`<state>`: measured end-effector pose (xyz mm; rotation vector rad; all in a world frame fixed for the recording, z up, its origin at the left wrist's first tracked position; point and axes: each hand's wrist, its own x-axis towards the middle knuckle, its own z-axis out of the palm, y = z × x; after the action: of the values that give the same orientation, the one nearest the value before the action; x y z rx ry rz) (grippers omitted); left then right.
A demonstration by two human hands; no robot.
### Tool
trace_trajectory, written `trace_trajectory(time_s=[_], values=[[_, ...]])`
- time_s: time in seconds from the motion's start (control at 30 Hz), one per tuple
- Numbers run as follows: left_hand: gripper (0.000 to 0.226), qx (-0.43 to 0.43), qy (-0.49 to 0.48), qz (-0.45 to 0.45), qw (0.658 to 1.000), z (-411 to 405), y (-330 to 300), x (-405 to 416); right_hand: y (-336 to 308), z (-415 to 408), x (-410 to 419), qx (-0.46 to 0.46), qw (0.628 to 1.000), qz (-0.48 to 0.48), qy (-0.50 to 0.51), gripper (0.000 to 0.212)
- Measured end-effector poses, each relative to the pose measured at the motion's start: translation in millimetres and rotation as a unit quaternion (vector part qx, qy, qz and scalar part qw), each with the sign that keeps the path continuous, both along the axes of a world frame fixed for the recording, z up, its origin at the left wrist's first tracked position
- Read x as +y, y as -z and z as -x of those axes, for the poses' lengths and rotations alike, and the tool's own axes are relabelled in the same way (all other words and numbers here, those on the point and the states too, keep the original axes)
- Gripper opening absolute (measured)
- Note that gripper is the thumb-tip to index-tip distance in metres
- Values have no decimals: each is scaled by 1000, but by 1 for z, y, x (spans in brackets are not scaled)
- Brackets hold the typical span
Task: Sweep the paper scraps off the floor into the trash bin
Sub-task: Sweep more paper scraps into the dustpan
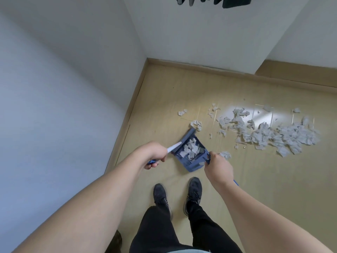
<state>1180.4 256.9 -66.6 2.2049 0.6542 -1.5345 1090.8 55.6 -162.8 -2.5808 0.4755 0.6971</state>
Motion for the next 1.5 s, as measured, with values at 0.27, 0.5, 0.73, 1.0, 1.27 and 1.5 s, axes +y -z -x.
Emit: trace_trajectory(time_s=[0.27,0.5,0.73,1.0,1.27,1.5], values=[[10,-17,-3,-20,1000,-25,-57,14,-21,2,-6,1,998,-16,62,8],[5,-98,-11,-29,995,-61,-33,-6,-25,-3,-8,3,984,-25,175,9],[38,-94,72,-41,992,-121,31,-32,-6,-36,-12,2,975,-29,222,9],[33,-70,307,-84,945,-77,14,-55,-7,-48,-14,11,973,-53,226,11],[9,-11,297,-73,952,-91,-44,-21,-38,-68,-28,10,983,-42,177,6],[10,-65,54,2,996,-129,-64,18,-69,-99,-28,-39,984,-32,170,5]])
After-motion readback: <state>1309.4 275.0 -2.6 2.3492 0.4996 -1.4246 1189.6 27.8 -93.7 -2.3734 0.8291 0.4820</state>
